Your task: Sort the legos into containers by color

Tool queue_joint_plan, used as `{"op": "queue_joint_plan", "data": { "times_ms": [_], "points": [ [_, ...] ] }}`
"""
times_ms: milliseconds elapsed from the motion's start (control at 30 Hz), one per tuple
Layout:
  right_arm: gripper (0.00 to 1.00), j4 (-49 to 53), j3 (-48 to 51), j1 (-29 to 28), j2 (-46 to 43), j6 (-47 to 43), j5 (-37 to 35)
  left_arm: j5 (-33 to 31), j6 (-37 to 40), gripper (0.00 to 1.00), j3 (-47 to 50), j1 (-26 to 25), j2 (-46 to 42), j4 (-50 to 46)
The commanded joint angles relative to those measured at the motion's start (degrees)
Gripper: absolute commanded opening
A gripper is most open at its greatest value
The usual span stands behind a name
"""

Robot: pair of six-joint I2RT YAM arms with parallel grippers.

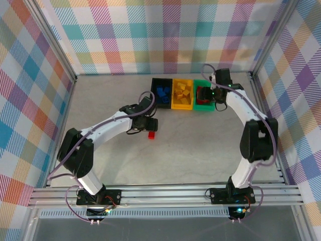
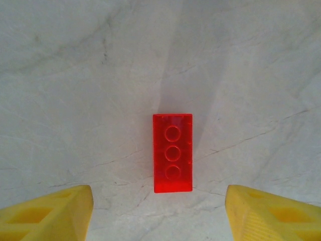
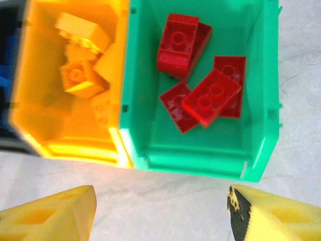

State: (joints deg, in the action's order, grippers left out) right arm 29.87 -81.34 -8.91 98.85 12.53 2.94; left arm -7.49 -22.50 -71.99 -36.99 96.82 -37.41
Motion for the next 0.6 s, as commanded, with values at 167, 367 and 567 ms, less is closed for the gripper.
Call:
{"op": "queue_joint_plan", "data": {
  "times_ms": [167, 367, 567],
  "points": [
    [0.70, -5.26, 14.51, -2.14, -13.02, 4.55, 4.56, 2.00, 0.62, 0.63, -4.13, -0.62, 9.61, 0.45],
    [0.70, -3.54, 18.78, -2.95, -16.63, 4.04, 4.03, 3.45, 0.79, 0.61, -5.17, -0.67, 13.34, 0.92],
    [0.70, -2.76, 19.98, -3.05, -17.39, 3.61, 3.05, 3.23, 1.14, 0.58, -5.47, -0.71, 14.43, 0.61]
  ]
}}
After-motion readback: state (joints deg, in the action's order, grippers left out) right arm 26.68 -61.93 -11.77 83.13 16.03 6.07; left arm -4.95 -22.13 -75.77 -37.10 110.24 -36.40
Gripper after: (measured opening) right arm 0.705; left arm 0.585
